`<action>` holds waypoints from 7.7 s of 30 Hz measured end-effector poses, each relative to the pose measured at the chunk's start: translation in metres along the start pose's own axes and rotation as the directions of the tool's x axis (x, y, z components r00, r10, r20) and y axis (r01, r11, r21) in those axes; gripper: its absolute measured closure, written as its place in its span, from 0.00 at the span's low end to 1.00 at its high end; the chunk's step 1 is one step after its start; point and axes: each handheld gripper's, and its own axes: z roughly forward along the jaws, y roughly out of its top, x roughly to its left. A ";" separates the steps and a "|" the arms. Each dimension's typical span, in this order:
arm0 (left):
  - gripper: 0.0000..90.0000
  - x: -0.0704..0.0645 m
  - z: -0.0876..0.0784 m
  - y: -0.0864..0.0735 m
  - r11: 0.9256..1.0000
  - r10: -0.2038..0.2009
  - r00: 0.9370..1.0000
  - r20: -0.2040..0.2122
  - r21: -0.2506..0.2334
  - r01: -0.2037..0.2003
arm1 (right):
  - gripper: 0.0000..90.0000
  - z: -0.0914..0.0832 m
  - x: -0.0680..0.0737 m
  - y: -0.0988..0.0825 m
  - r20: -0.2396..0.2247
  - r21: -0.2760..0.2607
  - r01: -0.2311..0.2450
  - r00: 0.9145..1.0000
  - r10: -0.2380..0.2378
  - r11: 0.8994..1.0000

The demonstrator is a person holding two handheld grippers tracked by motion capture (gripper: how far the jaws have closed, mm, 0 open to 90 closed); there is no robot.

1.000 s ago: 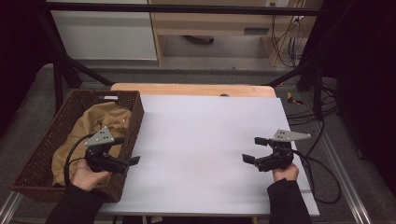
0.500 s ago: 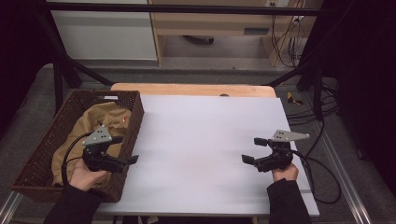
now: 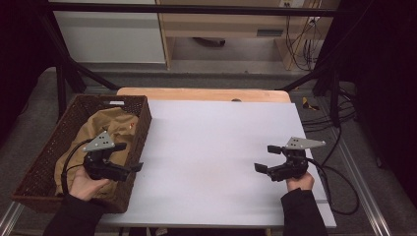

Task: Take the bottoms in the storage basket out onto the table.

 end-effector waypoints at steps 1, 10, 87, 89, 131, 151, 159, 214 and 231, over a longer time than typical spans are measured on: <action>0.04 0.000 0.000 0.000 1.000 0.000 1.000 -0.002 0.003 0.000 | 0.04 0.000 0.000 0.000 -0.001 0.001 0.001 1.000 -0.001 1.000; 0.04 0.004 -0.004 -0.001 1.000 -0.011 1.000 -0.009 0.013 0.011 | 0.04 0.000 0.000 0.000 0.001 0.003 0.002 1.000 -0.002 1.000; 0.05 0.066 -0.029 -0.021 0.979 -0.131 0.958 -0.254 0.120 0.165 | 0.05 0.003 -0.002 -0.003 0.004 0.020 0.003 1.000 -0.003 1.000; 0.05 0.067 -0.028 -0.020 0.978 -0.132 0.955 -0.265 0.121 0.168 | 0.05 0.003 -0.002 -0.003 0.003 0.019 0.003 1.000 -0.003 1.000; 0.07 0.088 0.001 -0.037 0.918 -0.159 0.921 -0.356 0.290 0.270 | 0.05 0.005 -0.002 -0.005 0.011 0.034 0.002 1.000 -0.002 0.999; 0.26 0.093 0.010 -0.047 0.873 -0.139 0.924 -0.355 0.397 0.284 | 0.05 0.006 -0.003 -0.005 0.010 0.039 0.004 1.000 -0.004 0.999; 0.40 0.096 0.012 -0.050 0.844 -0.127 0.916 -0.379 0.443 0.301 | 0.05 0.006 -0.003 -0.005 0.012 0.038 0.004 1.000 -0.005 0.999; 0.95 0.092 0.008 -0.041 0.774 -0.163 0.880 -0.446 0.495 0.394 | 0.05 0.006 -0.003 -0.005 0.004 0.038 0.004 1.000 -0.004 0.999; 0.96 0.091 0.000 -0.035 0.789 -0.206 0.873 -0.441 0.453 0.415 | 0.05 0.006 -0.003 -0.005 0.005 0.039 0.004 1.000 -0.005 0.999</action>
